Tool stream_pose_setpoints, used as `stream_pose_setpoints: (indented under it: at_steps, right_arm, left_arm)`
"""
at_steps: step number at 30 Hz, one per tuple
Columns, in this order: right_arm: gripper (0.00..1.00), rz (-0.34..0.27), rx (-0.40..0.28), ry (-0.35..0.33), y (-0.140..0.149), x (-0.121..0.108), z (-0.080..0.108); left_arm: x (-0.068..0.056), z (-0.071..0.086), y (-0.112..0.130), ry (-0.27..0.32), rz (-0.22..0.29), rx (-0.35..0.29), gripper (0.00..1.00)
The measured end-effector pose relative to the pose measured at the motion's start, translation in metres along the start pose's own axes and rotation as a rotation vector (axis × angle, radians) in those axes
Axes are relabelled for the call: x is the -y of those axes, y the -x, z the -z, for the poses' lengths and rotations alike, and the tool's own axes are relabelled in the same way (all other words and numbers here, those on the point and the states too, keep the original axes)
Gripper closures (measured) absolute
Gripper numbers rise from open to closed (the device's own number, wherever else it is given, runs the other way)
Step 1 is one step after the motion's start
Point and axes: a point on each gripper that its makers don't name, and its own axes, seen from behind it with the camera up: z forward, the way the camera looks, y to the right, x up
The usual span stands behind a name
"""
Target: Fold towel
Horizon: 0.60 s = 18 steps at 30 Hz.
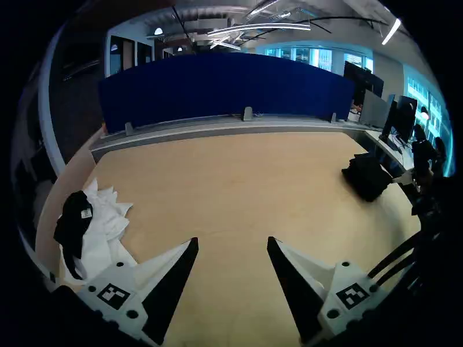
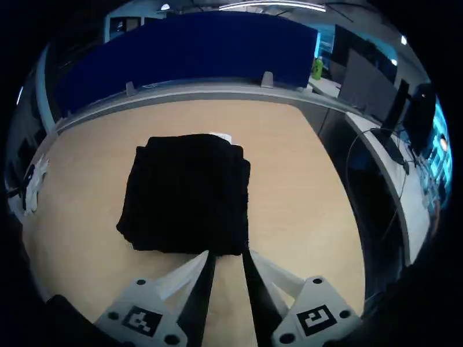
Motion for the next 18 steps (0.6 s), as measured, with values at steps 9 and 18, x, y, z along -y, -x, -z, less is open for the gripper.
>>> stream_pose_setpoints:
  at_steps: [9, 18]
  right_arm:
    - [0.21, 0.008, -0.024, 0.014, -0.003, -0.003, 0.007]
    - [0.03, 0.026, -0.060, 0.009, -0.015, 0.003, 0.015]
  left_arm:
    - [-0.002, -0.001, -0.002, 0.007, -0.003, -0.003, 0.12]
    - [-0.002, 0.000, -0.002, 0.008, 0.003, -0.005, 0.12]
